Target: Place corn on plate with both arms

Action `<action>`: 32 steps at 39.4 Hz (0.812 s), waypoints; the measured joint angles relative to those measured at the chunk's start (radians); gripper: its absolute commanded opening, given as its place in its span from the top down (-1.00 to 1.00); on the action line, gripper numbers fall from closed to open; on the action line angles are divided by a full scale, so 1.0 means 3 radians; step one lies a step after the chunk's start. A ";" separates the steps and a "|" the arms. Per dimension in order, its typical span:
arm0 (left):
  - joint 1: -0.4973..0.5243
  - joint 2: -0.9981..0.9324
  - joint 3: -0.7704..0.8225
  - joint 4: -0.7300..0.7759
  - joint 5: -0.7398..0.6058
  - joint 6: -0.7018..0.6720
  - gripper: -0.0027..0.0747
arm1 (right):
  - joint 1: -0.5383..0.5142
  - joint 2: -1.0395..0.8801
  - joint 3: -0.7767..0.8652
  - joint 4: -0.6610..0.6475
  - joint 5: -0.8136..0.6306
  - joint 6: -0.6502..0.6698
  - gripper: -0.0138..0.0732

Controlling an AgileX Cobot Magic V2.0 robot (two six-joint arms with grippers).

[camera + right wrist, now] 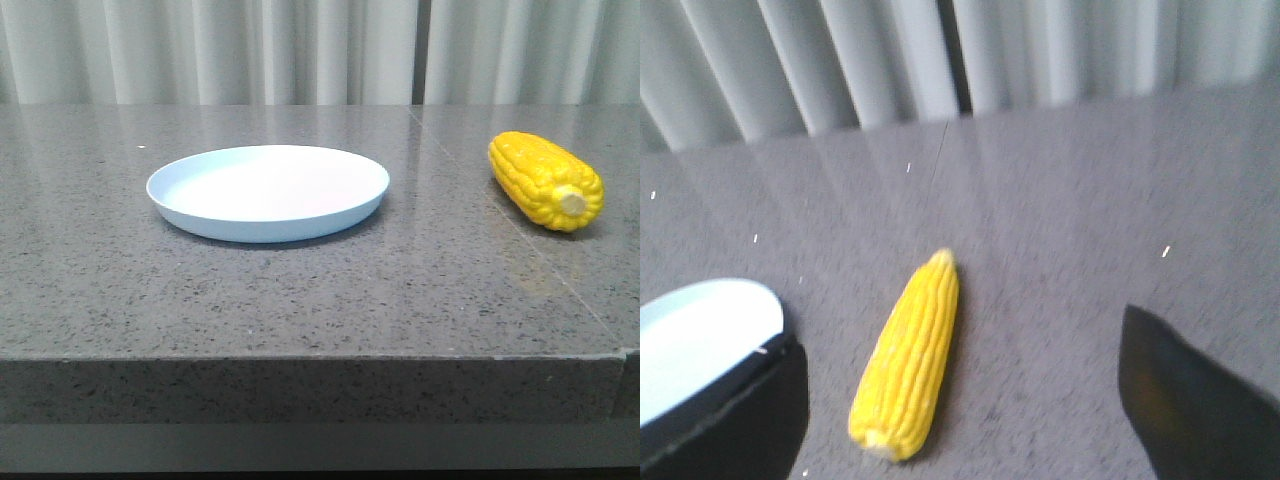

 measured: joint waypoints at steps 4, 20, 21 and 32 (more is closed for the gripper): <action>0.0000 0.0000 0.0000 0.0000 0.0000 0.0000 0.98 | 0.0000 0.0472 -0.0205 0.0066 0.0199 0.0000 -0.81; 0.0000 0.0000 0.0000 0.0000 0.0000 0.0000 0.98 | 0.0183 0.2171 -0.0997 0.0295 0.0597 0.0021 -0.81; 0.0000 0.0000 0.0000 0.0000 0.0000 0.0000 0.98 | 0.0213 0.2261 -0.1032 0.0295 0.0615 0.0040 -0.81; 0.0000 0.0000 0.0000 0.0000 0.0000 0.0000 0.98 | 0.0497 0.2862 -0.1188 0.0260 0.0506 0.0377 -0.81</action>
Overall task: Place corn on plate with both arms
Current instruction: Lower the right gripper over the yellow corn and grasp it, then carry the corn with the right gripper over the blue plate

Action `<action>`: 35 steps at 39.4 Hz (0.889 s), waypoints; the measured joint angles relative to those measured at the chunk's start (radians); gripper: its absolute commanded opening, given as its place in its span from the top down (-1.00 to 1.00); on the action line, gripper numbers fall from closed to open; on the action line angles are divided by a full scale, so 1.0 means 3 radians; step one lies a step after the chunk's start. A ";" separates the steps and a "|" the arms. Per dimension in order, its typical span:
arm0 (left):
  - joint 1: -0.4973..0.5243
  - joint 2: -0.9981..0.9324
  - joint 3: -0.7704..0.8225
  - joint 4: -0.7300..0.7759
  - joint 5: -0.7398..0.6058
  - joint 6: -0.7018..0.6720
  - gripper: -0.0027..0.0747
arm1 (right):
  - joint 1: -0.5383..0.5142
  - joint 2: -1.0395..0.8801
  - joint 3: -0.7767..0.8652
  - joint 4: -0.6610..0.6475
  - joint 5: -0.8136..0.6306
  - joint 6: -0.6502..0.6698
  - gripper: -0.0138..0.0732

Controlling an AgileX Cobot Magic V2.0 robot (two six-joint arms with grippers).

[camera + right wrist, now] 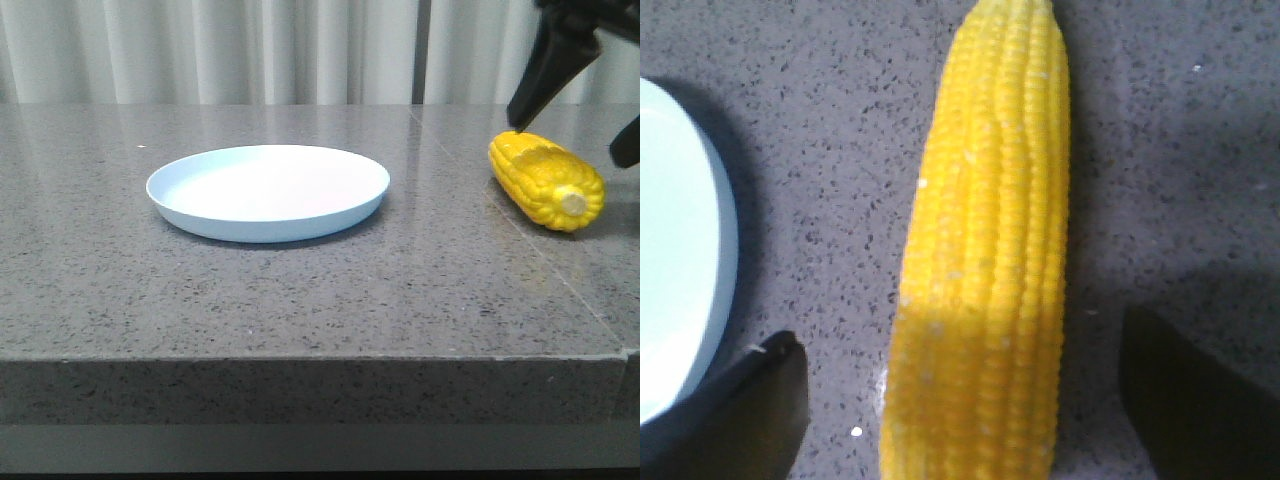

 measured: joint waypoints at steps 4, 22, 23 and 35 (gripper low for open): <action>0.0000 0.0000 0.0000 0.0000 0.0000 0.0000 0.98 | 0.0009 0.0138 0.0000 -0.0015 -0.0114 0.0046 -0.81; 0.0000 0.0000 0.0000 0.0000 0.0000 0.0000 0.98 | 0.0017 0.0291 -0.0013 0.0023 -0.0198 0.0067 0.16; 0.0000 0.0000 0.0000 0.0000 0.0000 0.0000 0.98 | 0.0017 0.0291 -0.0013 0.0022 -0.0198 0.0067 0.20; 0.0000 0.0000 0.0000 0.0000 0.0000 0.0000 0.98 | 0.0017 0.0032 -0.0123 0.0030 -0.0106 0.0067 0.25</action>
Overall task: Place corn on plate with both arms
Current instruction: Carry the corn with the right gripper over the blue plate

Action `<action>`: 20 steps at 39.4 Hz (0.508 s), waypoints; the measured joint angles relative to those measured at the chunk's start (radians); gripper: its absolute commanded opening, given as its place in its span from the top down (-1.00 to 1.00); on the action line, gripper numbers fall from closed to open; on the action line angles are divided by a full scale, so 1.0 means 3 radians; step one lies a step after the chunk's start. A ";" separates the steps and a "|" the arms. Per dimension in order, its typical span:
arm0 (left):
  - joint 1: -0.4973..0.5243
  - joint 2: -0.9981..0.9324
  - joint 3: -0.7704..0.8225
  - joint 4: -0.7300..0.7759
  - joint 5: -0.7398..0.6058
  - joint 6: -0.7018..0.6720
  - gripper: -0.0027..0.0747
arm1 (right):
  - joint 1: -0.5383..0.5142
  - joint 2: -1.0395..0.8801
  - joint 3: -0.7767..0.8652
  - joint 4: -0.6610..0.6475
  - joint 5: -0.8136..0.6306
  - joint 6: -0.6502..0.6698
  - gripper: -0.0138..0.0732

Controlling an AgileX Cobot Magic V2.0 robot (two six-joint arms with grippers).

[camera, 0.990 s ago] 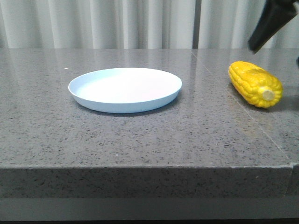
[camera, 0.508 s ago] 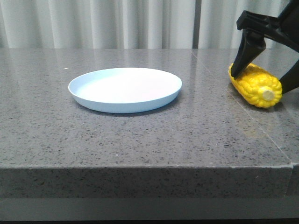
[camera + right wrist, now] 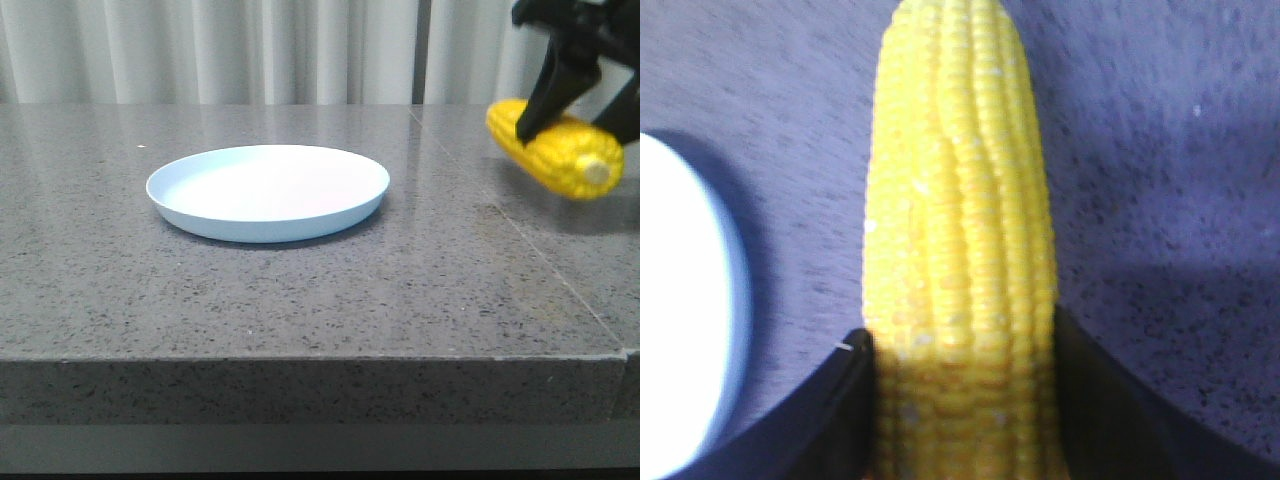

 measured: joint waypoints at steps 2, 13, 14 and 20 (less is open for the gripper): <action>0.0000 0.0000 0.0000 0.0000 0.0000 0.0000 0.98 | 0.0007 -0.0039 -0.0113 0.0000 0.0102 0.0000 0.27; 0.0000 0.0000 0.0004 0.0000 0.0000 0.0000 0.98 | 0.0428 0.0043 -0.0821 -0.0335 0.0490 0.0312 0.27; 0.0000 0.0000 0.0004 0.0000 0.0000 0.0000 0.98 | 0.0493 0.0070 -0.0859 -0.0385 0.0495 0.0362 0.27; 0.0000 0.0000 0.0004 0.0000 0.0005 0.0000 0.98 | 0.1023 0.0367 -0.1079 -0.0779 0.0525 0.0791 0.27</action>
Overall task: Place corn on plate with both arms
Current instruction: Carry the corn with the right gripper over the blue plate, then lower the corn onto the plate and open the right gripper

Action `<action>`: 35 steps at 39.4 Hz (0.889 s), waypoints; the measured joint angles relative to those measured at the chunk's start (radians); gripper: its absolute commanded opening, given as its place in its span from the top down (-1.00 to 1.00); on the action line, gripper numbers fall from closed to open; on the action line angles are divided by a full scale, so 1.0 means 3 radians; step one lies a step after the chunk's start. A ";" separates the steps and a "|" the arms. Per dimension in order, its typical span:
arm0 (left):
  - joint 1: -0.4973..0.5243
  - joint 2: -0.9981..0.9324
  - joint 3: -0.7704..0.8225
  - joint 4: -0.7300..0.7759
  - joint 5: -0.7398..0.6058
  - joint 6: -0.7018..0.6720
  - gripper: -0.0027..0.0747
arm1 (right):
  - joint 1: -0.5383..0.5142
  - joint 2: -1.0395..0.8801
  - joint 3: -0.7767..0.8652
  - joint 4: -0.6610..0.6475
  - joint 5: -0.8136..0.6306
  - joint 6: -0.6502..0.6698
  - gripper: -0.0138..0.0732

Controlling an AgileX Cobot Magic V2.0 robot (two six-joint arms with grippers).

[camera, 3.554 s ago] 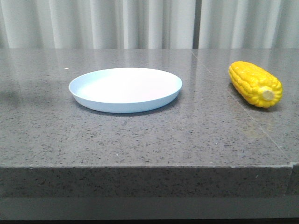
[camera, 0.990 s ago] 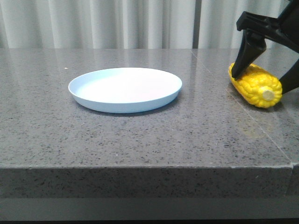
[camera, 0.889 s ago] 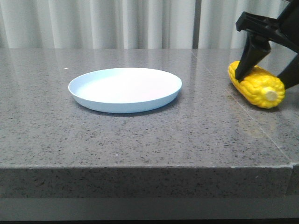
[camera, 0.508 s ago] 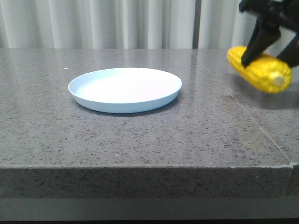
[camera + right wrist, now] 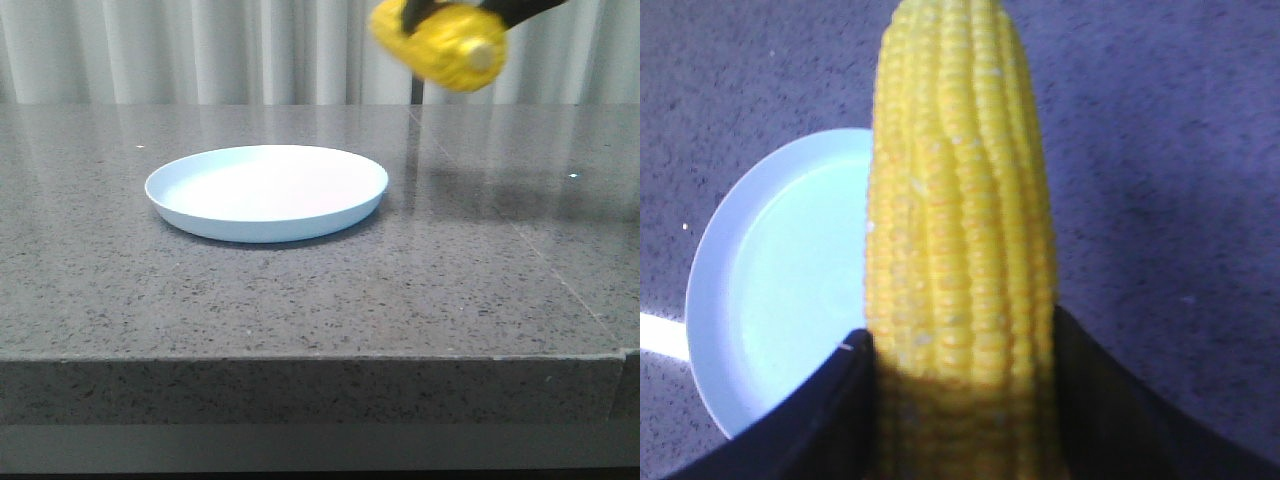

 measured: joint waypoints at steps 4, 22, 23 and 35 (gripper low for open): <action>0.0000 0.0000 0.0000 0.0000 0.0001 0.0000 0.98 | 0.0320 0.0250 -0.0149 -0.0358 0.0043 0.0343 0.27; 0.0000 0.0000 0.0003 0.0000 0.0001 0.0000 0.98 | 0.0981 0.1163 -0.0795 -0.1491 0.0265 0.1802 0.26; 0.0000 0.0000 0.0003 0.0000 0.0001 0.0000 0.98 | 0.0981 0.1163 -0.0797 -0.1493 0.0256 0.1819 0.26; 0.0000 0.0000 0.0003 0.0000 0.0001 0.0000 0.98 | 0.0981 0.1163 -0.0815 -0.1506 0.0250 0.1869 -0.34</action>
